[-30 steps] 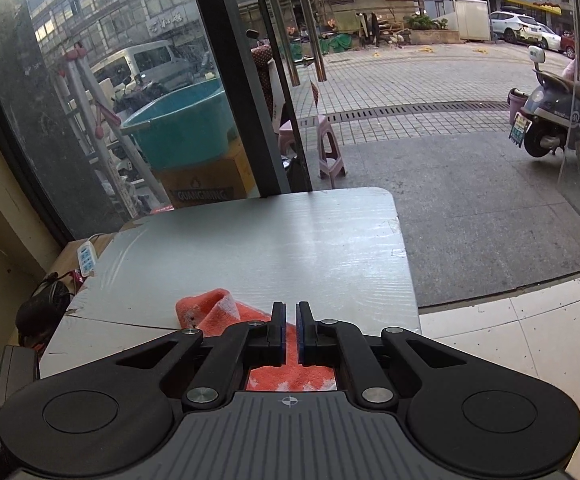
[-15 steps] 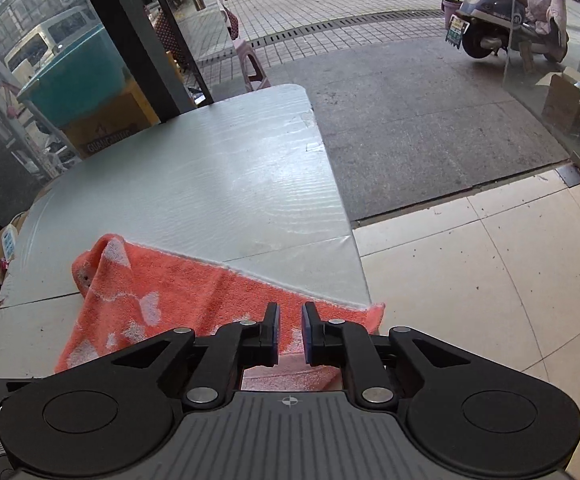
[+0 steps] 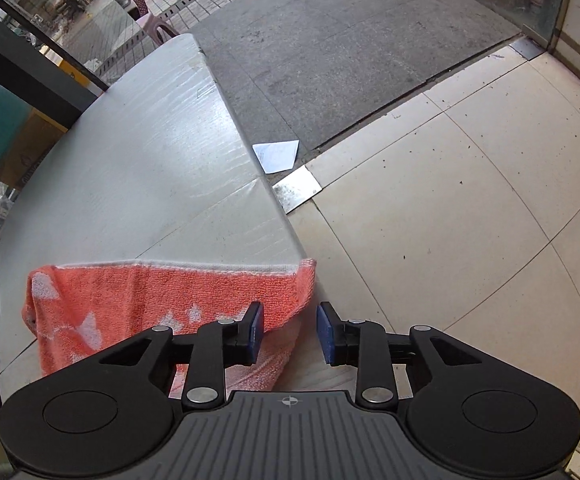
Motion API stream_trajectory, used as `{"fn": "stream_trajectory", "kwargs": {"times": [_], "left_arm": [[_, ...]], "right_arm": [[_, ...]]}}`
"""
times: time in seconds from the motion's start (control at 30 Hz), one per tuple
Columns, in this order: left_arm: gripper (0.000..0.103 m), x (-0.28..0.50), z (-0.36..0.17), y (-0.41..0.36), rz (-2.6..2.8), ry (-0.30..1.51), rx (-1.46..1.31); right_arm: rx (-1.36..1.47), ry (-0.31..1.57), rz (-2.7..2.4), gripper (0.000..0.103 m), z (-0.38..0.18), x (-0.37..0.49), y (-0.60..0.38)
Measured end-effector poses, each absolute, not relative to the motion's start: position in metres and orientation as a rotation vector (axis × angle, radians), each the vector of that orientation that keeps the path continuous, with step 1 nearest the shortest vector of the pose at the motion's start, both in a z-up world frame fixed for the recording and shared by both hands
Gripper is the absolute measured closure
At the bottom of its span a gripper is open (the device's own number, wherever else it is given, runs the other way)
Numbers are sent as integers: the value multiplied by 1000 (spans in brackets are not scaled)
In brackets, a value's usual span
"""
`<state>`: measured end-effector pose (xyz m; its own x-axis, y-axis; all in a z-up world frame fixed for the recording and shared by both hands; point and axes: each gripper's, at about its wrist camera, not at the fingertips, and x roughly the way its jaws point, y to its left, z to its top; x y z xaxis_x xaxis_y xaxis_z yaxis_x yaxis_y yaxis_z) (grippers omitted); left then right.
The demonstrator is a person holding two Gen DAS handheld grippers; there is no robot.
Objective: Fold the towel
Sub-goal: 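Raise the towel with both grippers and lay it flat on the table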
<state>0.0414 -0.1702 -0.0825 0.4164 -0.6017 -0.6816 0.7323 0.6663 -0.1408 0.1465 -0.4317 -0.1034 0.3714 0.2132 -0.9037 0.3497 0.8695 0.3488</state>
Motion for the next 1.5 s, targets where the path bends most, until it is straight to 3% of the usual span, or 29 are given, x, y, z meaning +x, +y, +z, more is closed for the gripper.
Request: {"fn": "stream_trajectory", "kwargs": {"times": [0.13, 0.17, 0.2, 0.27, 0.63, 0.8, 0.93, 1.13, 1.23, 1.37, 1.5], "left_arm": [[101, 38, -82, -169, -864, 754, 193], [101, 37, -82, -168, -862, 751, 193], [101, 38, -83, -167, -855, 749, 193], [101, 39, -84, -163, -838, 750, 192], [101, 36, -70, -106, -679, 721, 85], [101, 27, -56, -63, -551, 661, 26], [101, 16, -34, -26, -416, 596, -1], [101, -4, 43, 8, -258, 373, 19], [101, -12, 72, -2, -290, 289, 28], [101, -7, 72, -43, -444, 331, 26], [100, 19, 19, -109, -617, 517, 45]], "right_arm": [[432, 1197, -45, 73, -100, 153, -418], [399, 1194, -40, 80, -100, 154, -413], [347, 1189, -33, 97, -99, 154, -406], [274, 1169, -19, 100, -96, 154, -393], [7, 990, 268, 100, -27, 174, -262], [0, 871, 532, 100, 1, 181, -161], [68, 696, 819, 100, 55, 161, -83], [214, 350, 1007, 100, 149, 117, -91], [242, 226, 980, 100, 169, 104, -135], [168, 318, 815, 100, 152, 107, -197], [0, 569, 620, 100, 81, 130, -234]]}}
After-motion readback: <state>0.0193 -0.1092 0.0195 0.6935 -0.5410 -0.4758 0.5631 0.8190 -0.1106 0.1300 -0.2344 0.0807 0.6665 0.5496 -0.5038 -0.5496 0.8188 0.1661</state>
